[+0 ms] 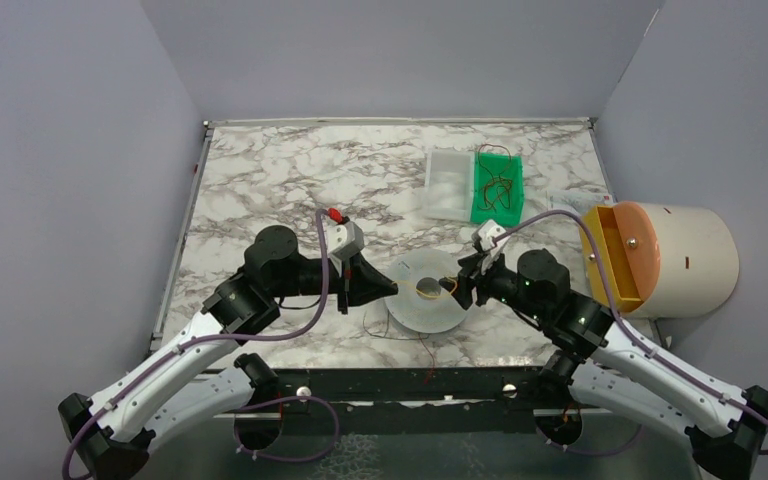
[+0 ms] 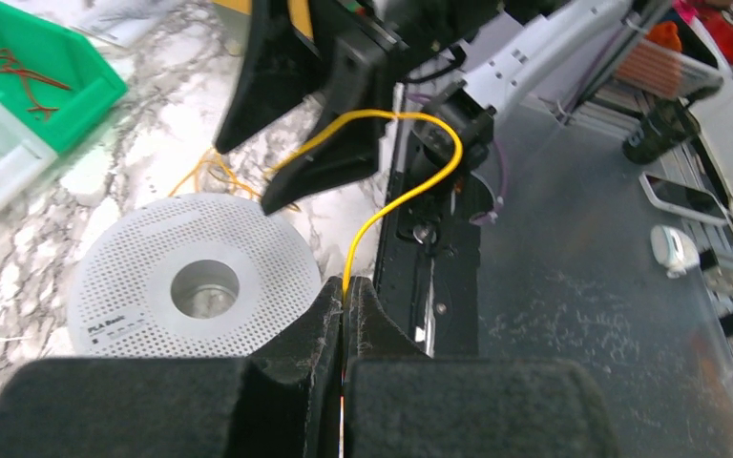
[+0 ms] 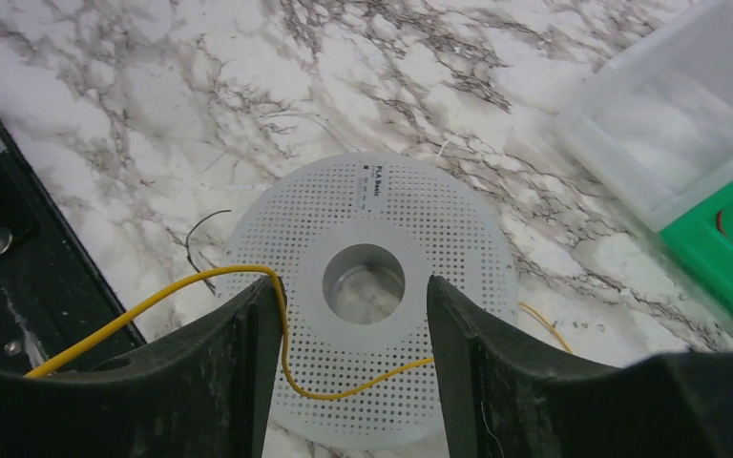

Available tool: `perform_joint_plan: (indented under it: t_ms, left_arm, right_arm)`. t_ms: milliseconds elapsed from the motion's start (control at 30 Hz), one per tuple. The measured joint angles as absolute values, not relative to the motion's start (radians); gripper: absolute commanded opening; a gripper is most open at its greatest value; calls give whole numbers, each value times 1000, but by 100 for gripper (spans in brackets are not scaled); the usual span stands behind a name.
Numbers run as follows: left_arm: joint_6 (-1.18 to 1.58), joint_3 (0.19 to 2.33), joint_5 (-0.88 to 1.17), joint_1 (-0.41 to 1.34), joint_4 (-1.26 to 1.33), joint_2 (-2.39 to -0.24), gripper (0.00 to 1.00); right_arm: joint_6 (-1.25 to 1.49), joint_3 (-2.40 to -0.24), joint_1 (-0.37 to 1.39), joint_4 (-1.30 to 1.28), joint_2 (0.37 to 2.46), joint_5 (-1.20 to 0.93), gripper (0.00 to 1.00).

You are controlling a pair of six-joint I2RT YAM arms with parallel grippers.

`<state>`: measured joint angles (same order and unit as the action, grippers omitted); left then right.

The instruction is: Wrap the cables

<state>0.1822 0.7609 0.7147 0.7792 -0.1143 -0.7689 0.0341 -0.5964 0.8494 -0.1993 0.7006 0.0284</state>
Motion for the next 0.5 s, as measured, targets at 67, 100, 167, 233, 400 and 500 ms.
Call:
perform_joint_plan:
  t_ms: [67,100,167,233,400,500]
  left_arm:
    - [196,778,679,779,-120,-776,0]
    - [204,784,663,779,-122,-780,0]
    - [218,789,641,779,-127,-785,0]
    - [230,791,619,779,-133,-786,0]
    - [268,795,566,779,-143,-786,0]
    - [289,814,546,779,-147,-786,0]
  right_arm:
    - [29,-582,849,-191,682,-7,64]
    - [25,-576,849,-184,670,-24,65]
    - [22,-569,849,-174,641,-51,67]
    - [18,-568,849,-158,611,-74,68]
    - [5,-563,849,-94,523,-139,69]
    - [-10,-546,849,-51,471,-192,68]
